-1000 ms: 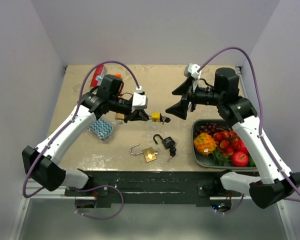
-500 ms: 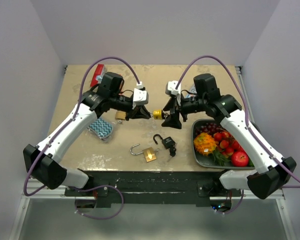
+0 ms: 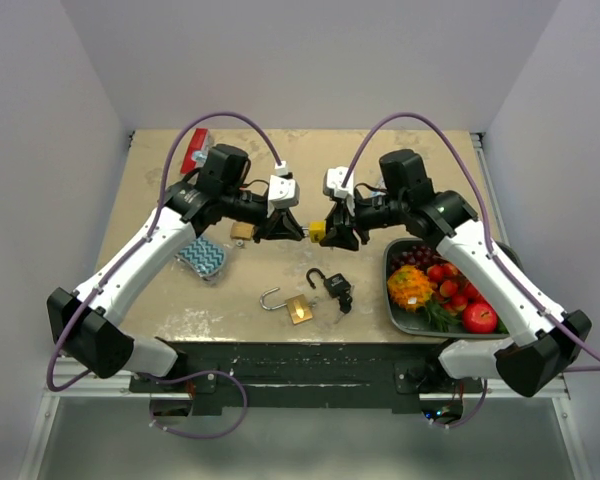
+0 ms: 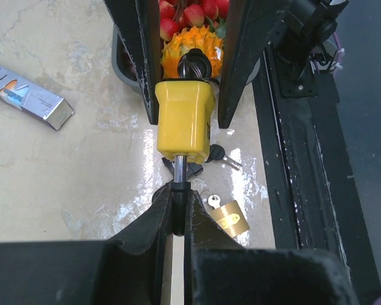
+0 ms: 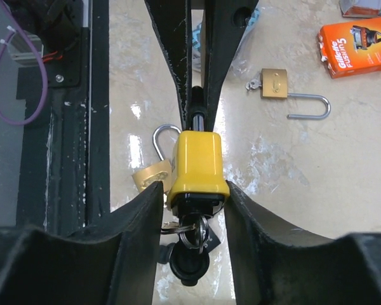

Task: Lock with the key
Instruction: Lock the lock.

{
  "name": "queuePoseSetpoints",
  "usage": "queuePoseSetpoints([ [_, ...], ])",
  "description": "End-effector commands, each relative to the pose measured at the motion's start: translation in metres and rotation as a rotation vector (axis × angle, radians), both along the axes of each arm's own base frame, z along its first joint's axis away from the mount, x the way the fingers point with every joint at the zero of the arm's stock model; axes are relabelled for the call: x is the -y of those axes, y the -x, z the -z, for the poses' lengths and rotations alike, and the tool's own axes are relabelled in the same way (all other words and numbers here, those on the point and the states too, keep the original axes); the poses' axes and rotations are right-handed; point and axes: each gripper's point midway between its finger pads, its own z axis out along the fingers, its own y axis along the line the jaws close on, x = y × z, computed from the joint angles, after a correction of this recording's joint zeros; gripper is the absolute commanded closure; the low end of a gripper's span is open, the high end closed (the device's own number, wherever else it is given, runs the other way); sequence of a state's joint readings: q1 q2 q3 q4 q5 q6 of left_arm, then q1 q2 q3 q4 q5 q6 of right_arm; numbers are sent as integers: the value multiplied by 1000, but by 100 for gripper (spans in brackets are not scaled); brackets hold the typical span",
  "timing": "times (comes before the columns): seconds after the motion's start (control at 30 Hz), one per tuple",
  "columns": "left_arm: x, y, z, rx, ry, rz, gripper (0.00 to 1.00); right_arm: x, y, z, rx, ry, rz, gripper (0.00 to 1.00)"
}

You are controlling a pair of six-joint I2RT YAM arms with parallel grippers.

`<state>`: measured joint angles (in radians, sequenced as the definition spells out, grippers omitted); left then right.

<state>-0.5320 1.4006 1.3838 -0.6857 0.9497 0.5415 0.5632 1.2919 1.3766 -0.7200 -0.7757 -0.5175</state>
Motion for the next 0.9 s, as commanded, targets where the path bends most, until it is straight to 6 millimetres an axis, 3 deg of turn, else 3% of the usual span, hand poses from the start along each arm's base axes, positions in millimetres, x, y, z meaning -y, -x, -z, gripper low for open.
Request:
queuePoseSetpoints([
  [0.0,14,-4,-41,103,116,44,100,-11,2,-2,36,-10,-47,61],
  [0.23,19,-4,-46,105,138,44,100,-17,1,-1,51,-2,-55,79],
  [0.27,19,-5,-48,107,142,43,100,-18,1,-1,50,0,-58,78],
  [0.37,19,-5,-47,112,142,46,100,-17,4,2,39,18,-66,61],
  [0.87,10,0,-38,142,123,60,100,16,-1,-12,32,16,16,52],
])
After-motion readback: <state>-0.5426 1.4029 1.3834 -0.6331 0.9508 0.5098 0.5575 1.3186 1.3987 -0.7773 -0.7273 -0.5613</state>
